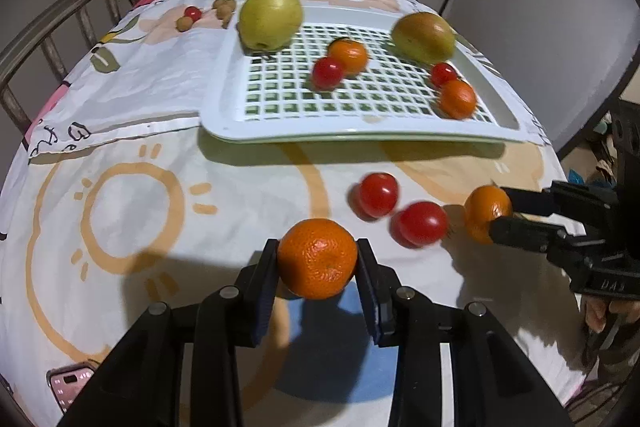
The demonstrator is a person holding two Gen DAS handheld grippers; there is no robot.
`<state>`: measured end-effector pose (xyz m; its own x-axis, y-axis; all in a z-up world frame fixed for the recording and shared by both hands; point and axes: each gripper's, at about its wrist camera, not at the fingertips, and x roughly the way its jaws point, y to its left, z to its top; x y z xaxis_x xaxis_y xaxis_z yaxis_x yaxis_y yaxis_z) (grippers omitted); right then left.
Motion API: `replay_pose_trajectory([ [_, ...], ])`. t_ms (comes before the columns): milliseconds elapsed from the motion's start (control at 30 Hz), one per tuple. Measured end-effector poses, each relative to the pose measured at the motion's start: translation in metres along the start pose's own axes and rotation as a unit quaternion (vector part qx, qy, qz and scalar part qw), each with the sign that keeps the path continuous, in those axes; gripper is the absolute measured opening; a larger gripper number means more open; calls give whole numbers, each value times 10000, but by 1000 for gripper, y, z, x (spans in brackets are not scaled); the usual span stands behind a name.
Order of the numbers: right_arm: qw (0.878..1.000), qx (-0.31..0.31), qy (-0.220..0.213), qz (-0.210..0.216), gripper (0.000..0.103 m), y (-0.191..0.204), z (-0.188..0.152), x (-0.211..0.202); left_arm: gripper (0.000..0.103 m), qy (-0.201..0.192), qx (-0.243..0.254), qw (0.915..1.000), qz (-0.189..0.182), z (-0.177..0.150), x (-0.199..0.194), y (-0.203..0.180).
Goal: Organize fruits
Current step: 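Grasp a tangerine with the left tool while the right tool grasps another tangerine, then carry both tangerines onto the white tray and open both tools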
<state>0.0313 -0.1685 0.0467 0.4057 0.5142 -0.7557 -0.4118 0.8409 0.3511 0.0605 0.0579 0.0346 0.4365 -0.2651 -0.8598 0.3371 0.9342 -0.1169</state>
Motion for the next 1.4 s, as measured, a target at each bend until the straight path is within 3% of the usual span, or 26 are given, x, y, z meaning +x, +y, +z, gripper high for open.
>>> replay_pose_trajectory([
  [333,9992,-3,-368,-138,38,-8,-1,-46,39,-106,186,9995,-240,3,-22,-22],
  [700,9961,-60,-871,-142,38,-13,43,-80,39,-665,95,9977,-113,50,-55,-12],
  [933,9960,18,-894,-15,38,-18,83,-70,39,-787,-340,9963,12,91,-46,16],
  [1167,9980,-47,-612,-134,38,-14,115,-32,39,-447,-742,9962,-4,116,-4,31],
  [1400,9988,-24,-219,-428,38,-26,127,10,39,-105,-922,9956,101,124,39,36],
])
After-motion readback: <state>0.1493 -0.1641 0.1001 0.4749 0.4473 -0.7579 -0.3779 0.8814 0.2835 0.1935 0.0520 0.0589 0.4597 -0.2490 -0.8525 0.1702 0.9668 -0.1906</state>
